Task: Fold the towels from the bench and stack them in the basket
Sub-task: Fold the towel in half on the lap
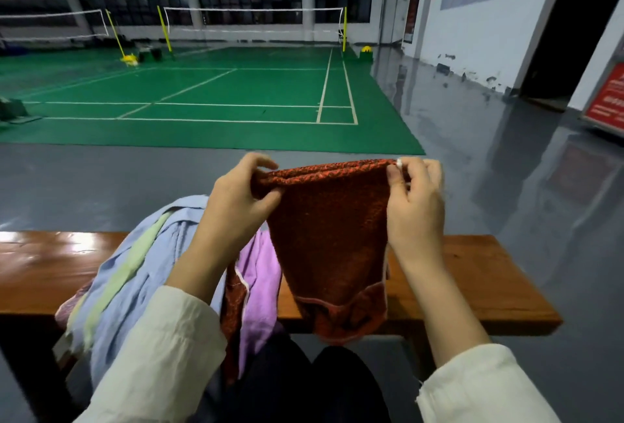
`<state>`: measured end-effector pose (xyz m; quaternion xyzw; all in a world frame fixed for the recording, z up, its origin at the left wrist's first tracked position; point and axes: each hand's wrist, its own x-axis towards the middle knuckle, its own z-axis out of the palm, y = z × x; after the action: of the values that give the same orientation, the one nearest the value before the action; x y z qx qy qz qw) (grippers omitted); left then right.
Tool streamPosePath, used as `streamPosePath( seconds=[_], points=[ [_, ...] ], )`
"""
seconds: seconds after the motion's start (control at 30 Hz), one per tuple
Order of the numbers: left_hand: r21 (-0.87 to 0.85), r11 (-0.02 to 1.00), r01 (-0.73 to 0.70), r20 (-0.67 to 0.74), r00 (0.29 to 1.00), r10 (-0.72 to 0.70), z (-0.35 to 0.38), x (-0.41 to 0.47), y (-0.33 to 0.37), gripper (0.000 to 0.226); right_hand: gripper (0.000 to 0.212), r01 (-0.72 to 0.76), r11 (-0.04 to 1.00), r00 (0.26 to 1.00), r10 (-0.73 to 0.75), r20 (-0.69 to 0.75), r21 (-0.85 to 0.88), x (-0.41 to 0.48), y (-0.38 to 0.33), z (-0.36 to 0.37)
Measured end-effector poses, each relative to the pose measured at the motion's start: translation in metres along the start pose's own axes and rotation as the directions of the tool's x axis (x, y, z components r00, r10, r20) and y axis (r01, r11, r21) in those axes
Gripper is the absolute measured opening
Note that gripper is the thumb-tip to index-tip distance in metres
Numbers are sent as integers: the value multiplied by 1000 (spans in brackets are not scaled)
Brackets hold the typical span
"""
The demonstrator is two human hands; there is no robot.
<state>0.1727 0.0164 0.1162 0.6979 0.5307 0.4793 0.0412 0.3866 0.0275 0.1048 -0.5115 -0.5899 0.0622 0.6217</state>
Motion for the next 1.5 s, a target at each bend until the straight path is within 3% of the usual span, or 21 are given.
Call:
streamPosePath(
  seconds=[0.07,0.13,0.17,0.2,0.33,0.47,0.53,0.67,0.77,0.97,1.1,1.2,1.33,1.4,1.5],
  points=[
    [-189,977,95,-41,994,-105,-4,3,6,6,18,-50,992,999,50,4,118,5,-10,-1],
    [-552,808,207,-14,966,-257,-3,4,18,7,27,-138,959,990,130,52,249,9,-20,-2],
    [-646,729,228,-7,953,-304,-1,6,21,11,29,-149,953,989,138,60,264,11,-24,-1],
    [-660,718,223,-19,950,-312,0,7,24,13,29,-143,956,989,132,58,257,12,-27,0],
    [-413,896,164,-92,971,-220,12,11,7,6,26,-213,946,977,198,85,246,21,-18,16],
    [-504,789,352,29,919,-392,25,18,-14,17,21,-359,916,923,319,217,181,29,11,36],
    [-565,758,326,22,924,-382,24,29,-11,18,19,-363,906,923,318,217,217,39,10,38],
    [-526,840,132,-116,967,-225,15,55,9,17,17,-256,899,967,231,110,355,65,-13,28],
    [-443,894,64,-181,971,-159,18,50,13,11,18,-212,898,977,206,58,386,64,-12,23],
    [-303,928,218,-37,970,-240,70,-29,-38,9,20,-404,850,915,380,136,339,-20,66,35],
    [-246,885,396,88,918,-387,105,-87,-79,8,17,-541,794,840,494,223,278,-83,109,40],
    [-239,861,449,89,893,-441,116,-104,-93,10,8,-617,741,780,532,331,263,-105,127,36],
    [-229,809,541,126,841,-527,124,-105,-107,12,4,-768,625,568,566,598,137,-127,148,38],
    [-187,750,635,233,770,-594,129,-107,-114,27,5,-752,652,577,583,573,95,-135,156,42],
    [-209,598,773,465,617,-635,132,-116,-123,46,9,-717,686,651,597,469,122,-136,164,50]
  ],
)
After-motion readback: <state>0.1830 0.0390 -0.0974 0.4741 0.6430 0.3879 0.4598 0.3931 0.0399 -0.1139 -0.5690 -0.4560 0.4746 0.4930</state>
